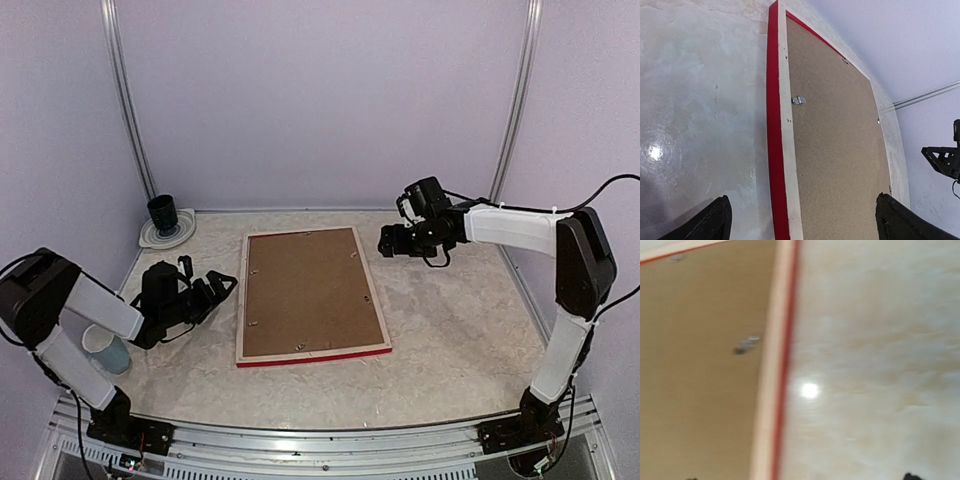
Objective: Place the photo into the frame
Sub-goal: Place the backboard next to the photo, then press the backboard against the photo.
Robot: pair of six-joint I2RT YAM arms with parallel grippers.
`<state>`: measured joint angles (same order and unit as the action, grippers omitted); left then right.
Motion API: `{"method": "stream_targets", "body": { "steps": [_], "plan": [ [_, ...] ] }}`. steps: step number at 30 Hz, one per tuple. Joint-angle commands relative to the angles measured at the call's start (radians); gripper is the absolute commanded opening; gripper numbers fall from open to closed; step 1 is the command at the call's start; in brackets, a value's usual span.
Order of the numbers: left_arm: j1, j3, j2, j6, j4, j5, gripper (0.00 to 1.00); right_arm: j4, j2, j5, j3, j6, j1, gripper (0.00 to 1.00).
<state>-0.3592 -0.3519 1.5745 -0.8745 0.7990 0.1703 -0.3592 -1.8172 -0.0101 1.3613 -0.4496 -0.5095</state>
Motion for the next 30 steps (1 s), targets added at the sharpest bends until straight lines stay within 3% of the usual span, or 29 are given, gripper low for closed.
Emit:
{"method": "stream_targets", "body": {
  "steps": [1,7,19,30],
  "plan": [
    [0.001,-0.048,-0.054,0.105,-0.155,-0.072,0.99,-0.06,-0.052,-0.22,0.03,0.083,-0.034,0.89],
    [-0.003,-0.07,-0.019,0.156,-0.174,-0.101,0.99,-0.053,-0.171,-0.229,0.117,0.095,-0.039,0.89],
    [0.002,-0.079,0.194,0.139,0.027,0.082,0.99,-0.041,-0.318,-0.226,0.232,0.115,-0.071,0.89],
    [-0.002,-0.115,0.265,0.105,0.066,0.177,0.92,-0.027,-0.367,-0.255,0.252,0.122,-0.077,0.89]
  ]
}}
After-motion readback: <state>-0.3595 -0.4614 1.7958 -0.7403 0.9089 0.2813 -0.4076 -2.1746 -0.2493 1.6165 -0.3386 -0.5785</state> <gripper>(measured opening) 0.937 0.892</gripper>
